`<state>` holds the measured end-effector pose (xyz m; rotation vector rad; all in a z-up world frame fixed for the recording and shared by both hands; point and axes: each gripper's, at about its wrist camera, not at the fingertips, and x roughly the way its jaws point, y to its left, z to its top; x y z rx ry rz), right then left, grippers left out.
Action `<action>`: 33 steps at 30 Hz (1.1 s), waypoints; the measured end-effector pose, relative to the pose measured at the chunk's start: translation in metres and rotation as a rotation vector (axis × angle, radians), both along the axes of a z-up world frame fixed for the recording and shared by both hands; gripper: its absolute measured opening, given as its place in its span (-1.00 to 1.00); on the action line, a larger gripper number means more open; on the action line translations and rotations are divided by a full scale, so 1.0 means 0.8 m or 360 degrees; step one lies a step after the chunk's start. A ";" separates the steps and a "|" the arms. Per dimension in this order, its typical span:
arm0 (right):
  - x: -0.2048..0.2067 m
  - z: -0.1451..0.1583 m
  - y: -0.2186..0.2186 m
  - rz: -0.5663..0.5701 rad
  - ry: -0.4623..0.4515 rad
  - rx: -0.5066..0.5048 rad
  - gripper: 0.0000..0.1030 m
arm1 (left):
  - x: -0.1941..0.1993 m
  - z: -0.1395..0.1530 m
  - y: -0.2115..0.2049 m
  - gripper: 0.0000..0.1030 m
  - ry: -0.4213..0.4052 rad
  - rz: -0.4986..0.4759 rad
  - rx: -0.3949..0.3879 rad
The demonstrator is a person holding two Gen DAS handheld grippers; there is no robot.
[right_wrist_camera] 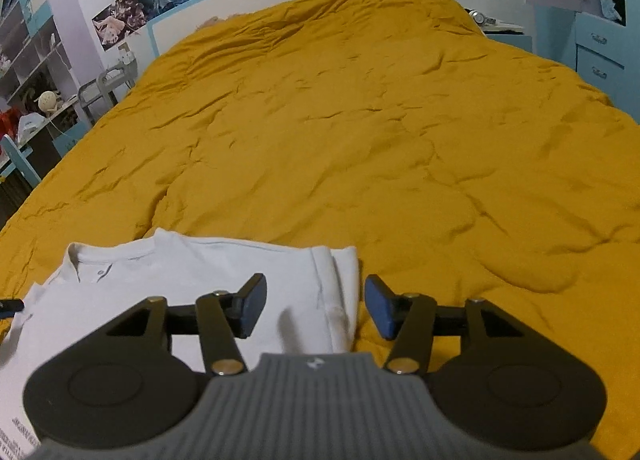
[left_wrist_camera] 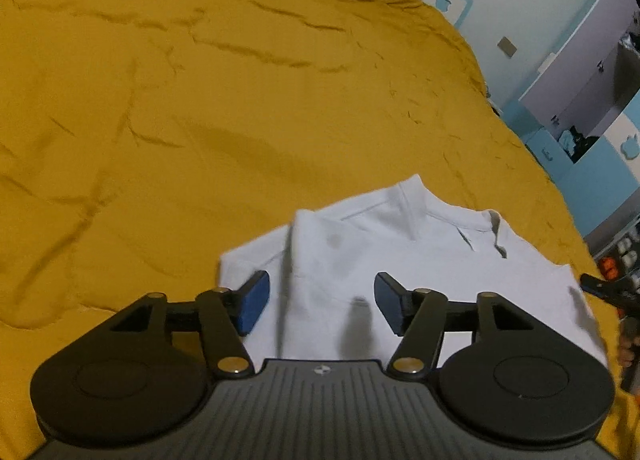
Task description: Fold small clothes
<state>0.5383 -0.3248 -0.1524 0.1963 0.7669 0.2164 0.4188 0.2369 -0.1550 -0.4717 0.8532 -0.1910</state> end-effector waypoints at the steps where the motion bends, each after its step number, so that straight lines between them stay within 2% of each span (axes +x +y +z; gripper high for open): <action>1: 0.001 0.000 0.003 -0.0012 -0.0005 0.0004 0.00 | 0.001 -0.004 0.000 0.38 0.0005 -0.0011 -0.0057; 2: 0.006 -0.002 0.006 -0.0020 -0.0011 0.0015 0.00 | 0.002 -0.007 0.000 0.38 0.0003 -0.0020 -0.0100; 4: 0.016 -0.006 0.011 -0.0020 -0.0001 0.0031 -0.01 | 0.003 -0.007 -0.001 0.24 -0.0008 -0.0023 -0.0096; 5: 0.020 -0.008 0.014 -0.0007 0.0015 0.0037 -0.05 | 0.002 -0.006 -0.003 0.04 -0.0019 -0.0021 -0.0078; 6: 0.025 -0.012 0.019 0.0020 0.0045 0.0026 -0.17 | 0.004 -0.005 -0.004 -0.28 -0.0022 -0.0018 -0.0066; 7: 0.028 -0.014 0.025 0.0036 0.0071 -0.0024 -0.77 | 0.003 -0.006 -0.003 -0.43 -0.0019 -0.0011 -0.0061; 8: 0.029 -0.016 0.030 0.0041 0.0083 -0.0072 -0.93 | 0.001 -0.006 -0.002 -0.66 -0.0020 0.0014 -0.0049; 9: 0.029 -0.015 0.033 0.0041 0.0059 -0.0081 -0.93 | 0.001 -0.006 0.000 -0.78 -0.0022 0.0043 -0.0042; 13: 0.024 0.001 0.034 0.0026 -0.0048 -0.0026 -0.94 | -0.013 0.009 0.011 -0.82 -0.0143 0.0127 -0.0121; 16: 0.025 0.016 0.037 0.0060 -0.0093 -0.0019 -0.94 | -0.027 0.032 0.007 -0.82 -0.0255 0.0119 -0.0084; 18: 0.029 0.020 0.040 0.0082 -0.0114 -0.0019 -0.94 | -0.031 0.044 0.010 -0.82 -0.0282 0.0120 -0.0072; 21: 0.038 0.011 0.048 0.0031 -0.0062 -0.0070 -0.94 | -0.017 0.028 0.019 -0.82 -0.0169 0.0168 -0.0038; 24: 0.047 -0.011 0.051 -0.0038 0.0019 -0.0061 -0.94 | -0.003 -0.010 0.024 -0.81 -0.0006 0.0215 -0.0075; 27: 0.048 -0.030 0.060 -0.0056 0.0054 -0.0148 -0.85 | 0.000 -0.030 0.021 -0.67 0.0040 0.0222 -0.0062; 28: 0.047 -0.030 0.060 -0.0076 0.0050 -0.0170 -0.74 | -0.002 -0.029 0.022 -0.67 0.0038 0.0228 -0.0068; 29: 0.043 -0.027 0.058 -0.0096 0.0050 -0.0163 -0.53 | -0.003 -0.025 0.025 -0.64 0.0040 0.0236 -0.0091; 31: 0.027 -0.009 0.048 -0.0124 0.0038 -0.0077 -0.41 | -0.012 -0.009 0.033 -0.55 0.0040 0.0254 -0.0103; 33: -0.002 0.014 0.037 -0.0069 -0.0012 0.0031 -0.42 | -0.033 0.014 0.037 -0.42 -0.0009 0.0262 -0.0073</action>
